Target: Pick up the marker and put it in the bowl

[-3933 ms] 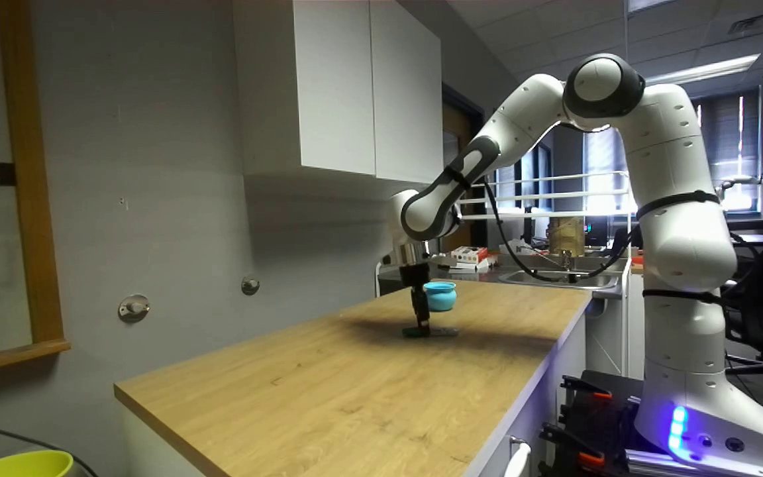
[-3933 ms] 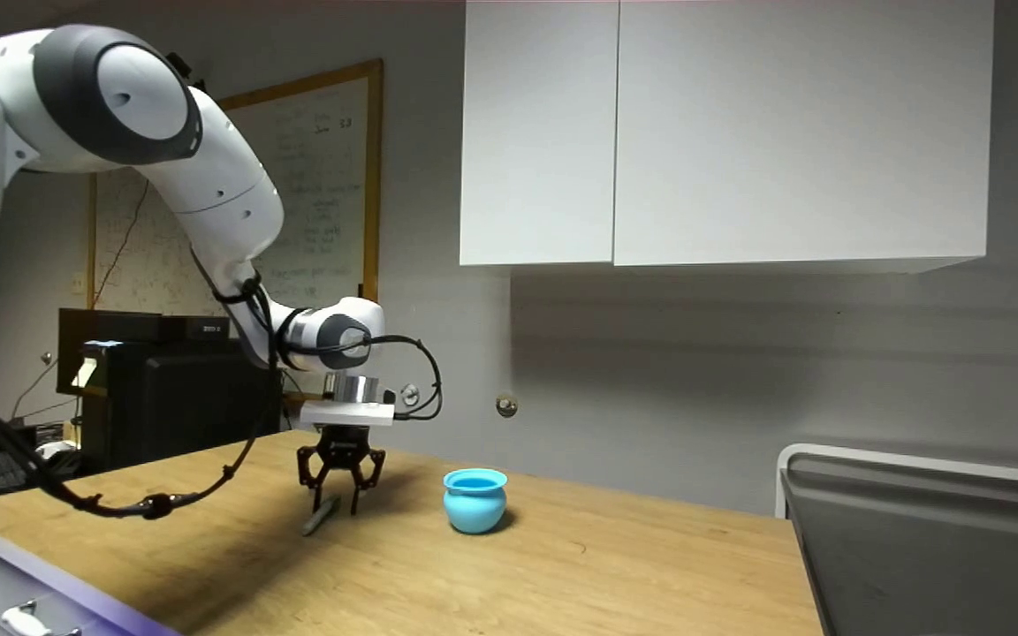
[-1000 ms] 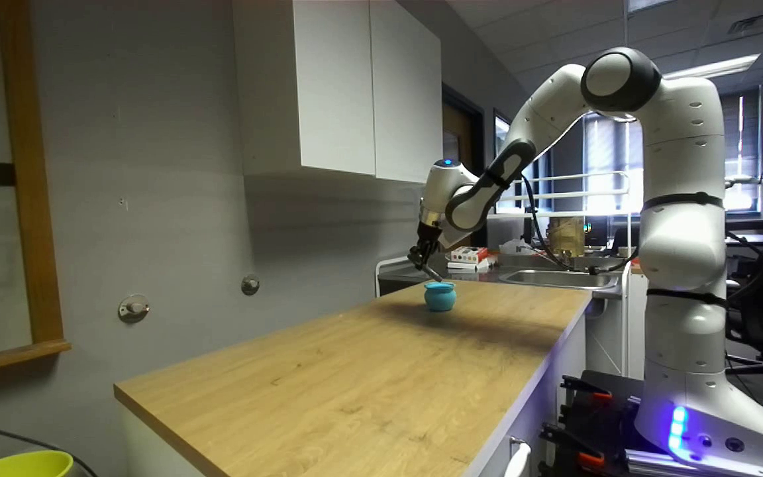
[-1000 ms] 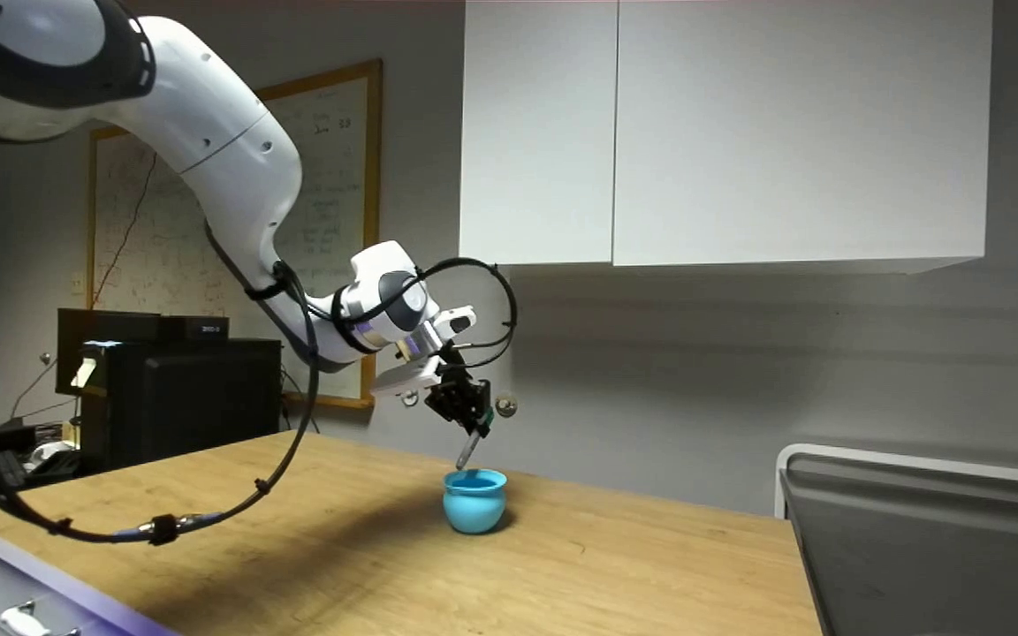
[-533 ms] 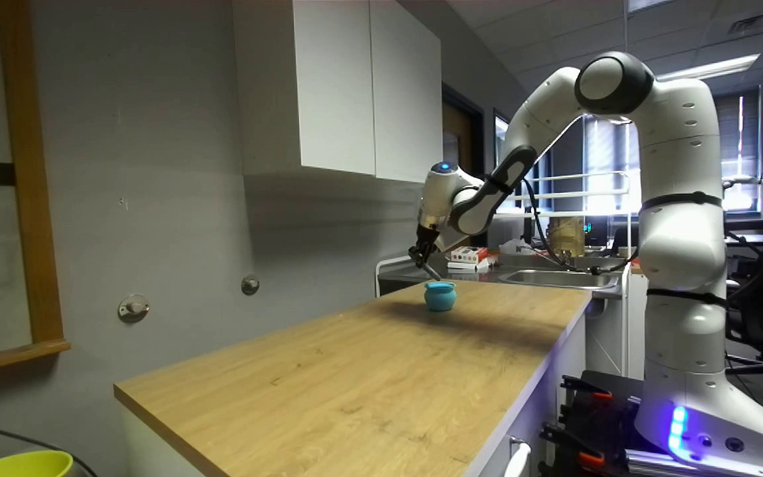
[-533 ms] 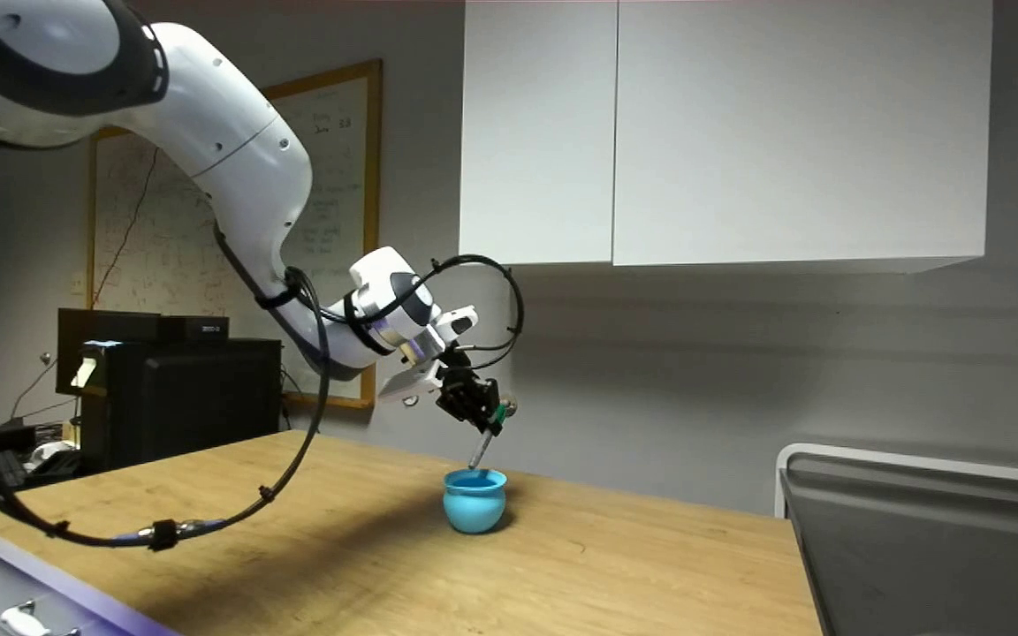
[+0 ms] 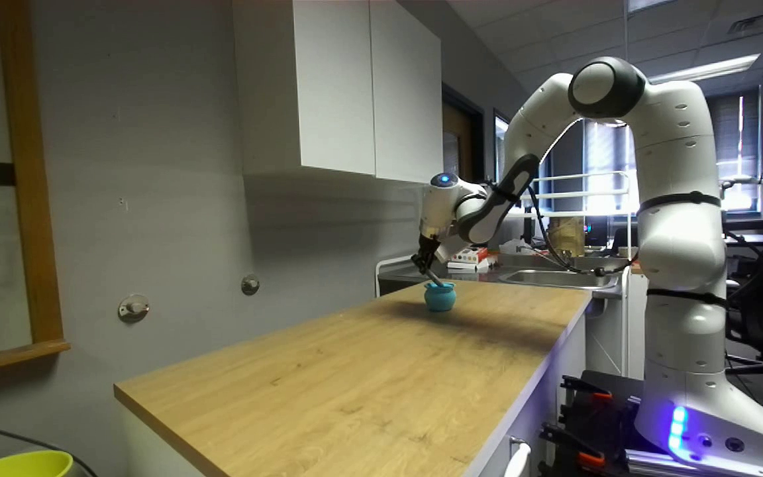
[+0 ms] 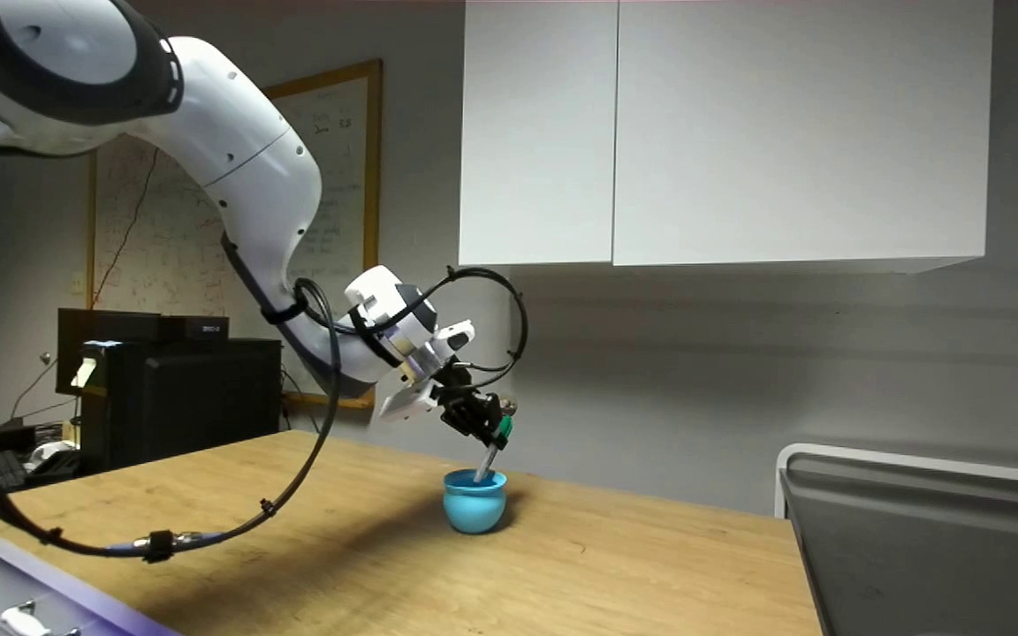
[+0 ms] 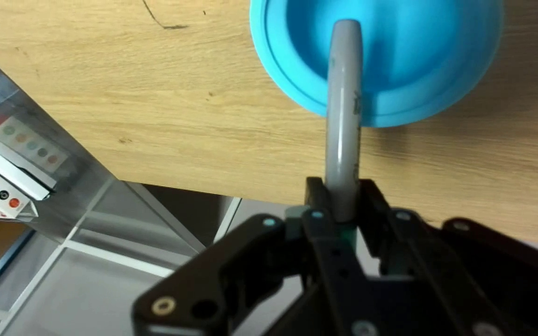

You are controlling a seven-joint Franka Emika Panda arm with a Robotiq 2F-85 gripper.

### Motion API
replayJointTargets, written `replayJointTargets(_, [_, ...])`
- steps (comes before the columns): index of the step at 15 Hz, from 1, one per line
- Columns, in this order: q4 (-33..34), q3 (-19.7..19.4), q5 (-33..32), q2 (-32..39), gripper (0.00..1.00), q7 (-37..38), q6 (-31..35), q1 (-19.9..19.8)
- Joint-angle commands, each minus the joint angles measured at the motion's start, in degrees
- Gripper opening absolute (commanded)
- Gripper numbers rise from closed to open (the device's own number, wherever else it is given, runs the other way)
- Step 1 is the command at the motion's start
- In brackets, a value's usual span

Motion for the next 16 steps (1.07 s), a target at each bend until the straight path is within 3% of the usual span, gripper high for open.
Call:
replayJointTargets(1, [-0.2,-0.4,-4.7,0.1,0.06,6.2,0.5,0.2])
replayJointTargets(13, [-2.4,-0.3,-13.3,-0.2,0.06,19.4,0.4,0.1])
replayJointTargets(14, [-2.6,-0.2,-13.6,-0.3,0.10,19.9,0.4,0.1])
replayJointTargets(15, [-2.8,-0.2,-13.9,-0.3,0.46,20.3,0.3,0.1])
replayJointTargets(16, [-3.0,-0.2,-13.9,-0.4,0.46,20.4,0.3,0.1])
